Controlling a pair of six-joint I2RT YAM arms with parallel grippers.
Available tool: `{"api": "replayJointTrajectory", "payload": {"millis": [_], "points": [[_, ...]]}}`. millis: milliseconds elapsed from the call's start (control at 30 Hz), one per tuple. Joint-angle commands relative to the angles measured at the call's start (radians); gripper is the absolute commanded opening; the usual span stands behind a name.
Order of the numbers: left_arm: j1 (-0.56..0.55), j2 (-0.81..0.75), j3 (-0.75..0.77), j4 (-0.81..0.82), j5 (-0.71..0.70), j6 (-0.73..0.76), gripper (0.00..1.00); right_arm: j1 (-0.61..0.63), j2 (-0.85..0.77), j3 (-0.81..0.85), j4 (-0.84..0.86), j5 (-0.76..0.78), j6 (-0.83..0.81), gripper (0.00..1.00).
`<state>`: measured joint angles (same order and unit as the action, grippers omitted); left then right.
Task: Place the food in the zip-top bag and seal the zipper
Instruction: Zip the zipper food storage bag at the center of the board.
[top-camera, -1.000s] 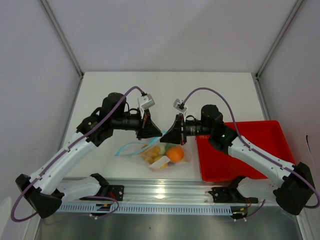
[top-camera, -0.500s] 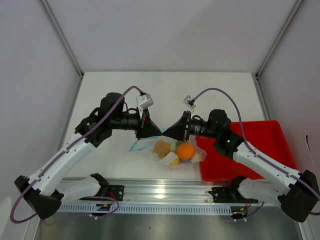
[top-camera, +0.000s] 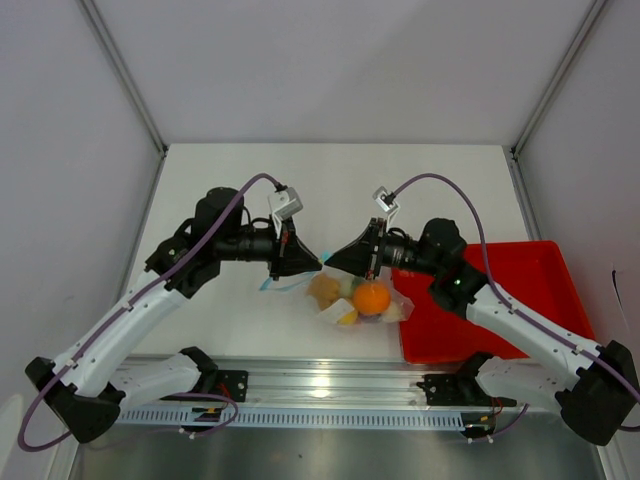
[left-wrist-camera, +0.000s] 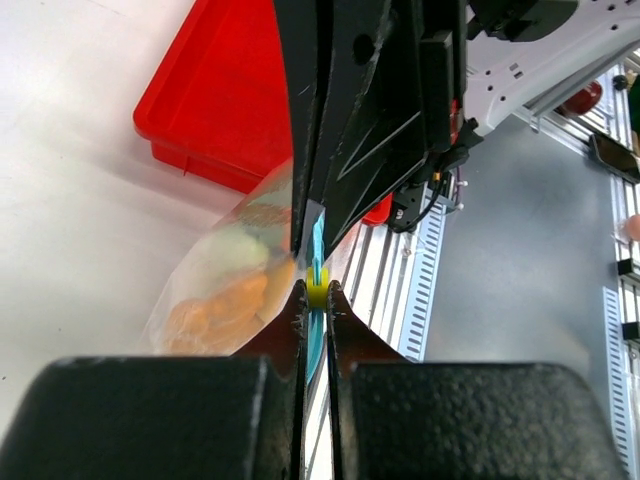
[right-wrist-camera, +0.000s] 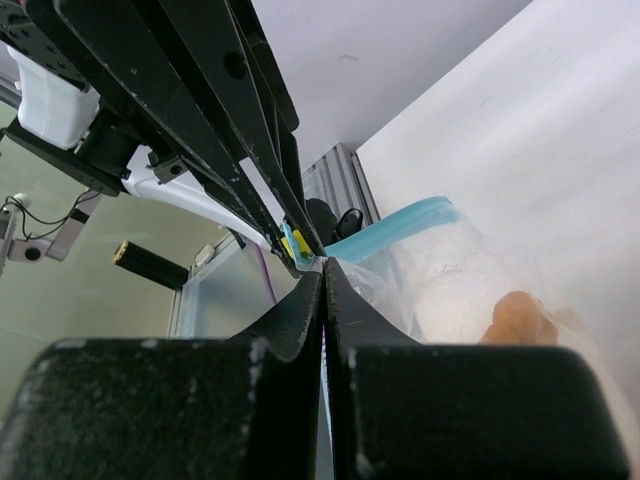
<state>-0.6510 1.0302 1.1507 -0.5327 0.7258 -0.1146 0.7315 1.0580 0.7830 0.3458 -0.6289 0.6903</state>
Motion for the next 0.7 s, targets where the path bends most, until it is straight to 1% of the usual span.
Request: {"api": "replayJointTrajectory", "payload": {"millis": [0, 67, 167, 533, 633, 667], "points": [[0.007, -0.025, -0.029, -0.067, -0.026, 0.0, 0.01, -0.021, -0.052, 0.016, 0.156, 0.035, 0.04, 0.0], [0.008, -0.033, -0.035, -0.066, -0.066, -0.005, 0.01, -0.029, -0.058, 0.01, 0.159, 0.035, 0.046, 0.0], [0.016, -0.048, -0.048, -0.066, -0.088, -0.003, 0.0, -0.052, -0.069, -0.007, 0.191, 0.02, 0.081, 0.0], [0.025, -0.073, -0.065, -0.084, -0.1, 0.003, 0.01, -0.098, -0.084, -0.025, 0.234, 0.0, 0.144, 0.0], [0.027, -0.085, -0.065, -0.093, -0.103, 0.004, 0.01, -0.101, -0.078, -0.024, 0.214, -0.012, 0.124, 0.0], [0.027, -0.09, -0.063, -0.099, -0.104, 0.006, 0.01, -0.099, -0.057, -0.016, 0.196, -0.043, 0.112, 0.0]]}}
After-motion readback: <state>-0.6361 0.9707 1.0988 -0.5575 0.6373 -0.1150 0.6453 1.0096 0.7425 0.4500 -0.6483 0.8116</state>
